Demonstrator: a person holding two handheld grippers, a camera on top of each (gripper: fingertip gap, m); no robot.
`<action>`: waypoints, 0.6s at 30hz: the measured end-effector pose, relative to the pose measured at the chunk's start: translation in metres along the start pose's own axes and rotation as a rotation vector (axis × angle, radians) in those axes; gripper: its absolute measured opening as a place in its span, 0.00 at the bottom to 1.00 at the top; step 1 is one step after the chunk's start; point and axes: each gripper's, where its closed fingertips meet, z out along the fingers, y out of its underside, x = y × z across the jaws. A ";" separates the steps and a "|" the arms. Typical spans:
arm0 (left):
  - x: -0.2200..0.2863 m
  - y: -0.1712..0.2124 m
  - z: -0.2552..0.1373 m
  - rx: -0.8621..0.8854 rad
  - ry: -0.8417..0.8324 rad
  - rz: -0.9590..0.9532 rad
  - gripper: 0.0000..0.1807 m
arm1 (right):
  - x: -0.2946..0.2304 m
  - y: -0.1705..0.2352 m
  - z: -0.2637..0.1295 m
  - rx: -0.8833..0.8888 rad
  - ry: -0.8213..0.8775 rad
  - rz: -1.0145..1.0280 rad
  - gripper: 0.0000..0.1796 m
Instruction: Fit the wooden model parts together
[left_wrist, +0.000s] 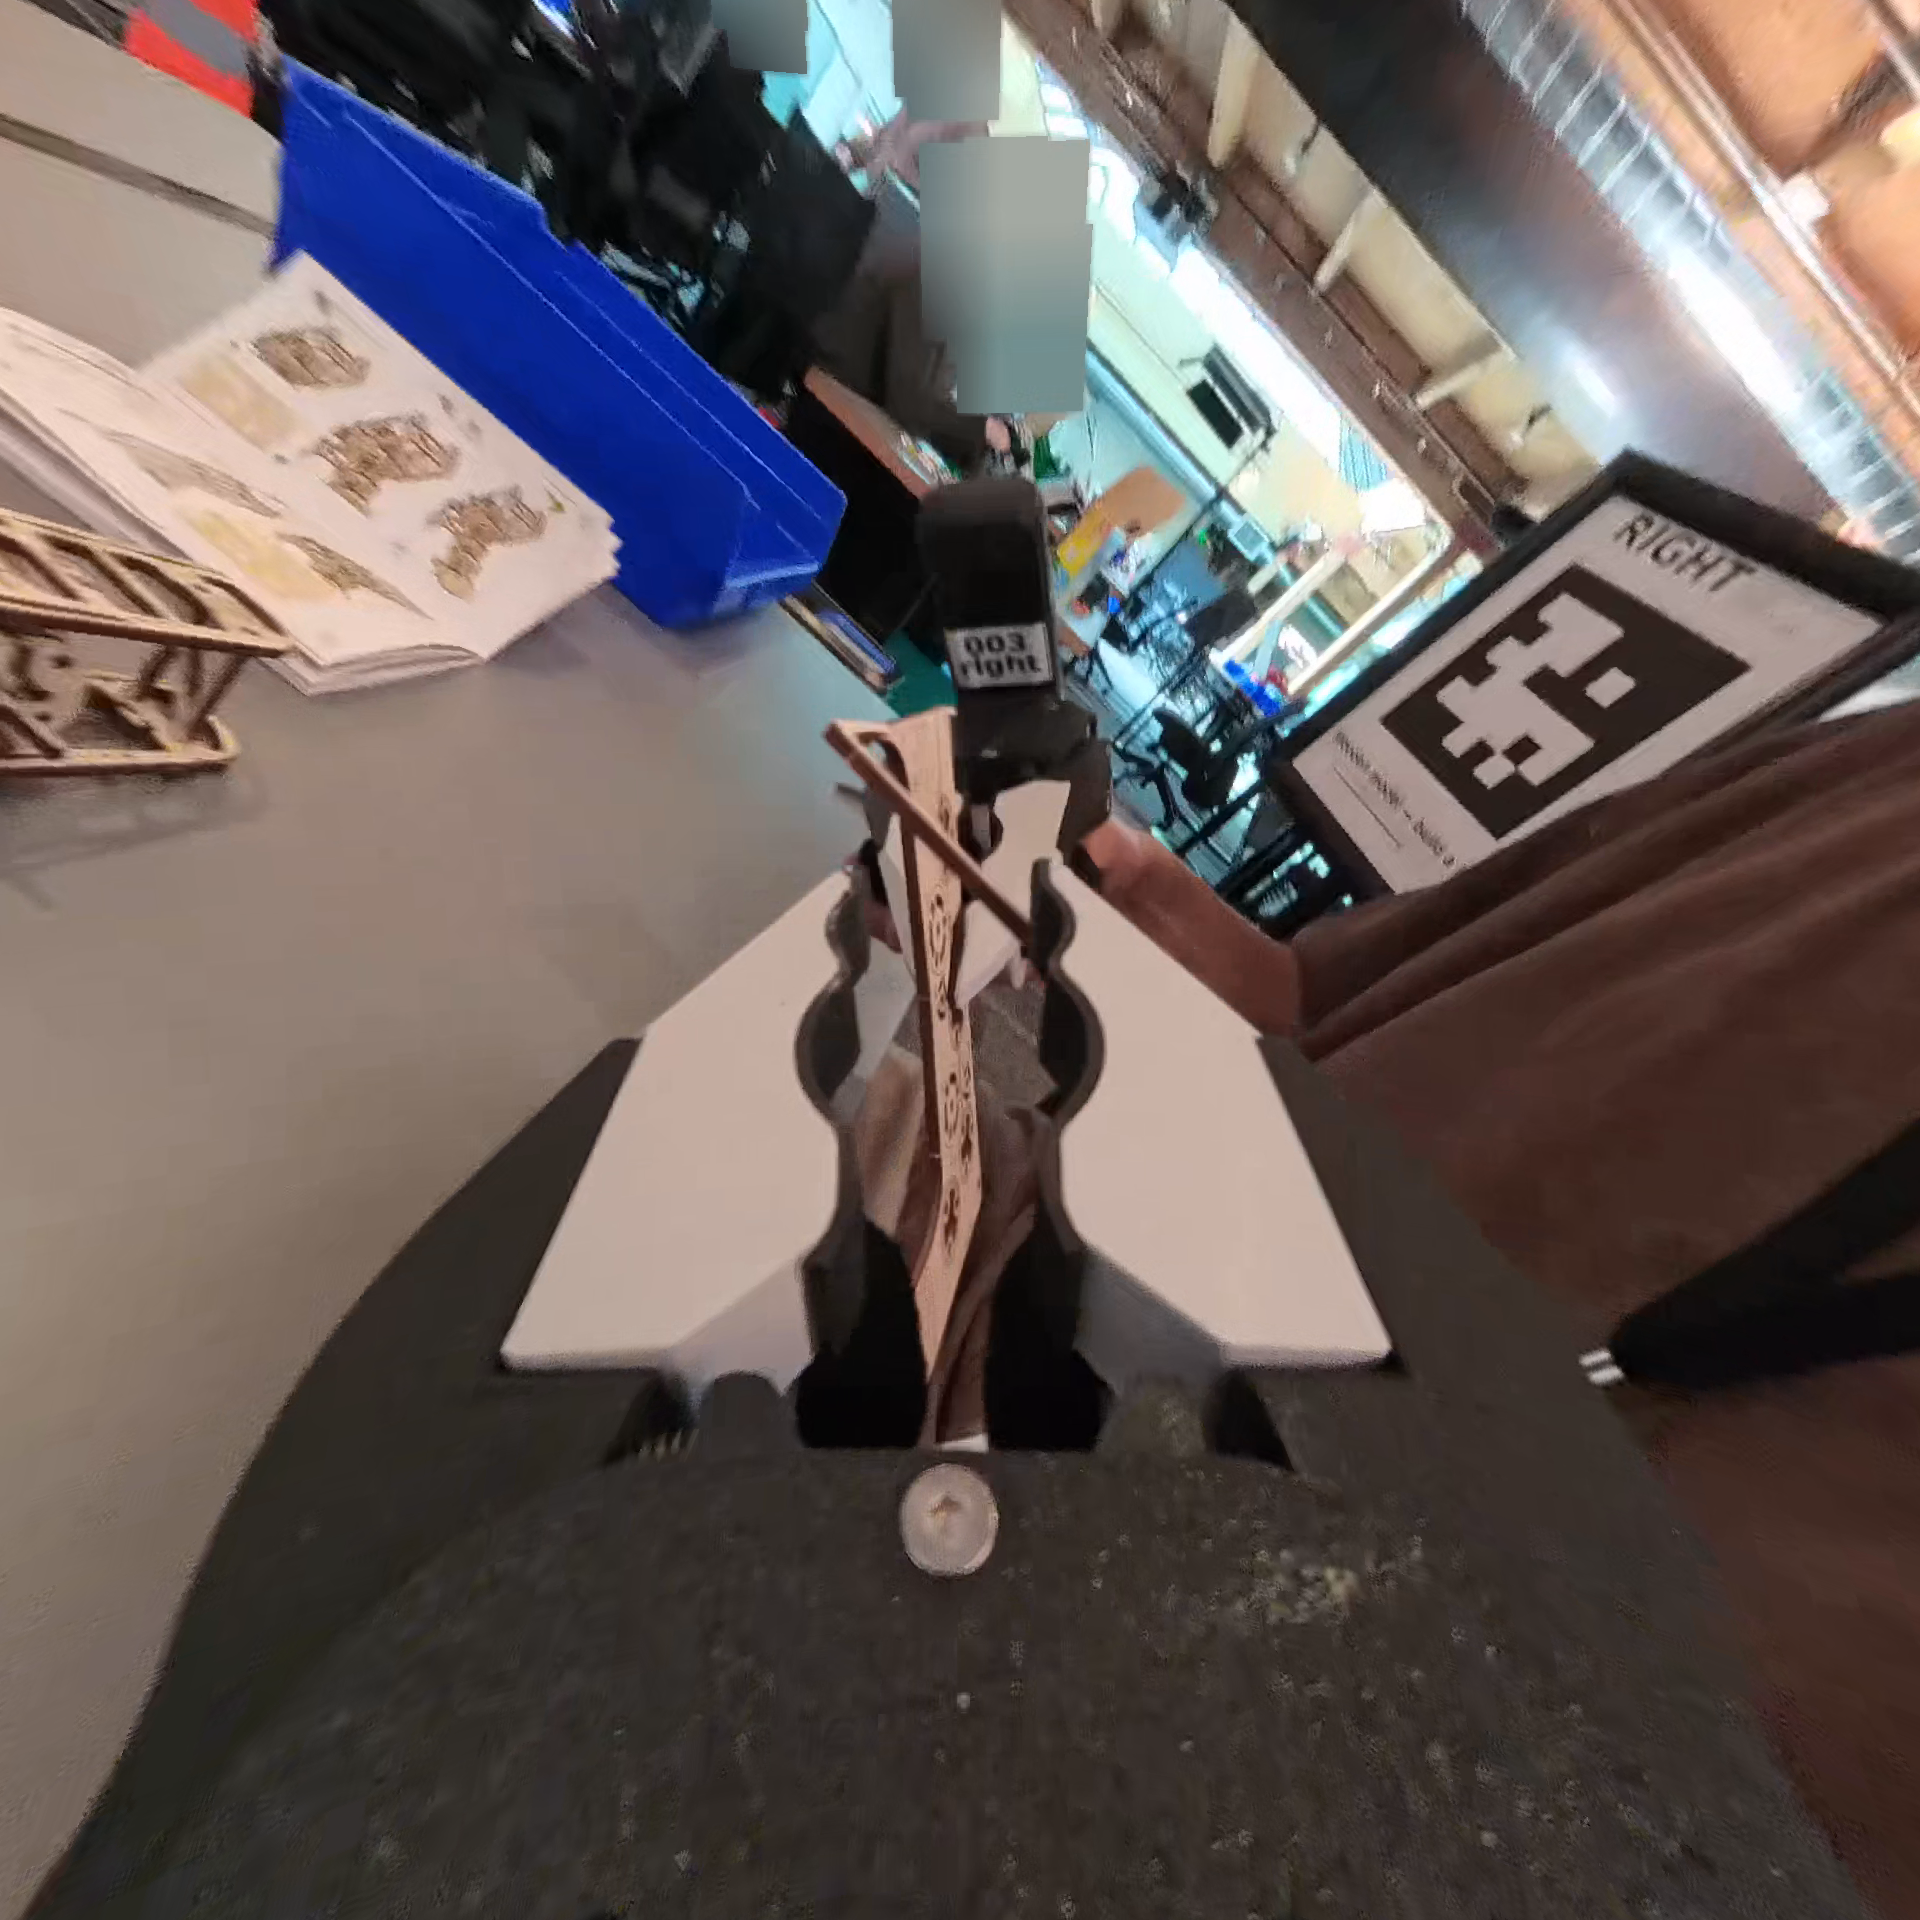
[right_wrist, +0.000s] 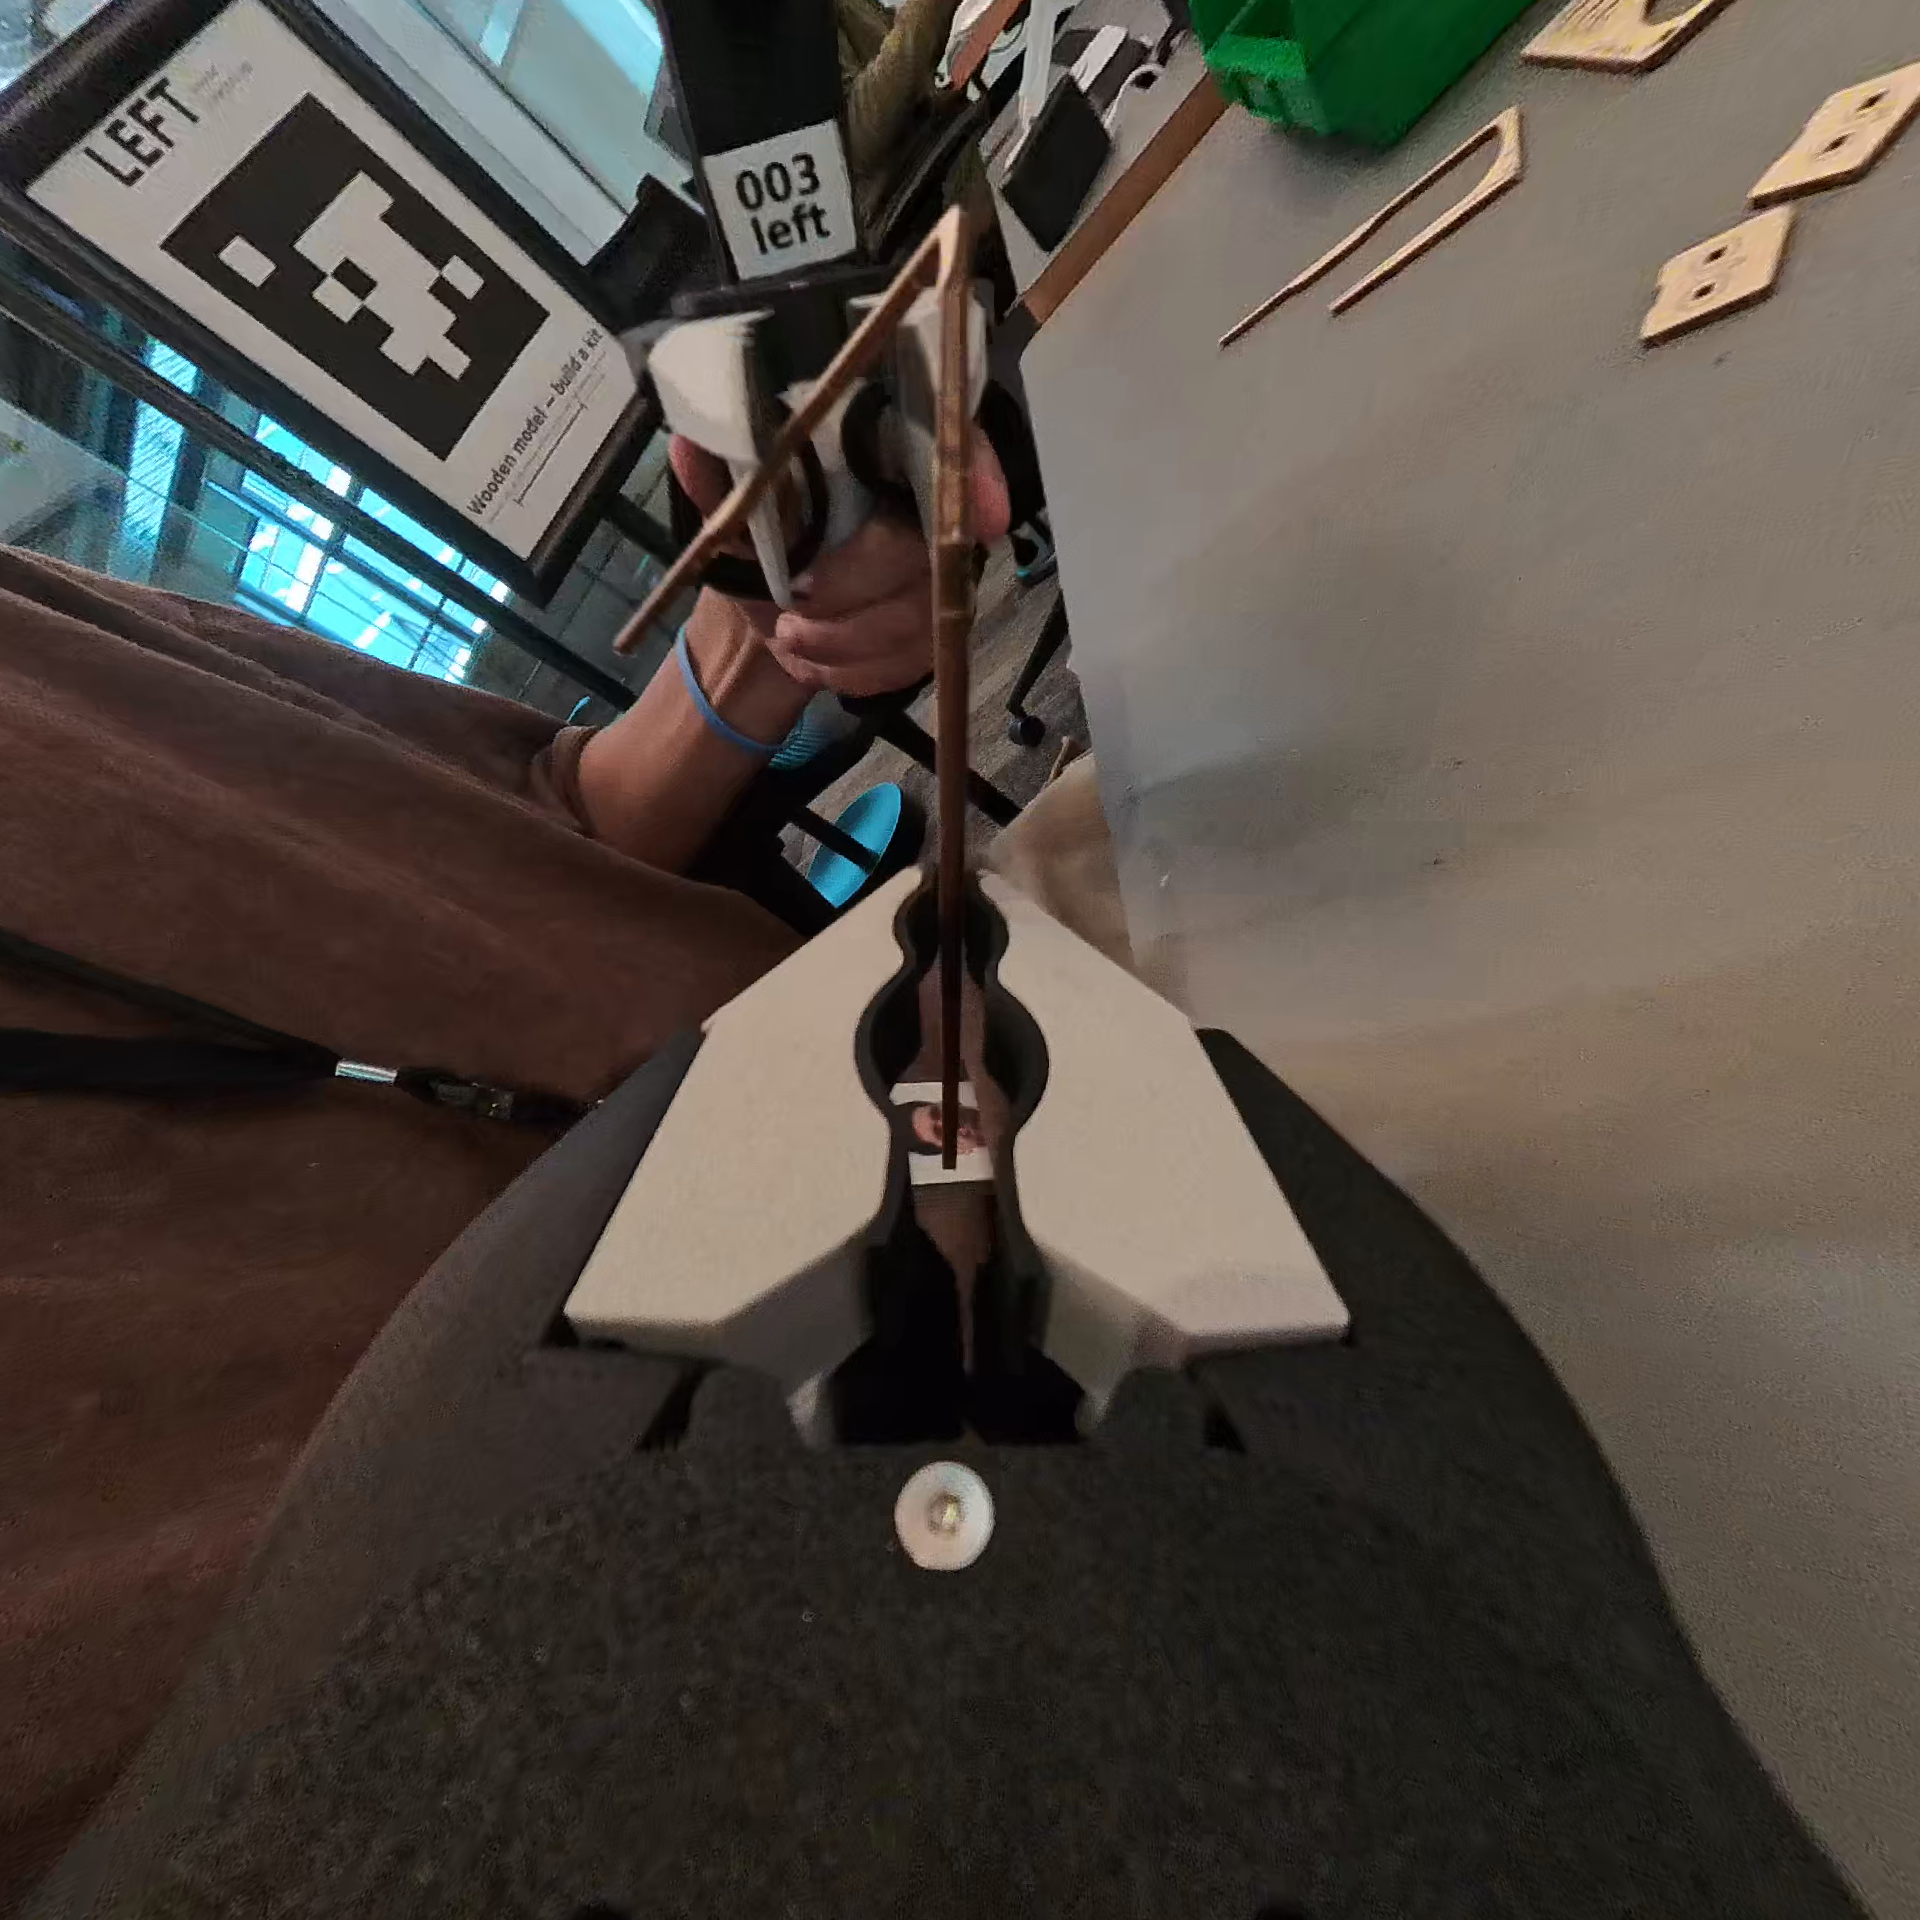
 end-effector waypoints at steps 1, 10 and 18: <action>0.001 0.003 0.002 -0.017 0.001 0.007 0.11 | -0.001 0.000 0.001 -0.001 -0.006 -0.001 0.01; 0.011 -0.001 -0.002 0.004 -0.021 0.178 0.00 | -0.033 -0.012 -0.007 0.075 -0.254 0.100 0.00; -0.030 0.005 -0.063 -0.206 -0.342 0.463 0.00 | -0.003 -0.006 -0.054 0.021 -0.015 -0.021 0.01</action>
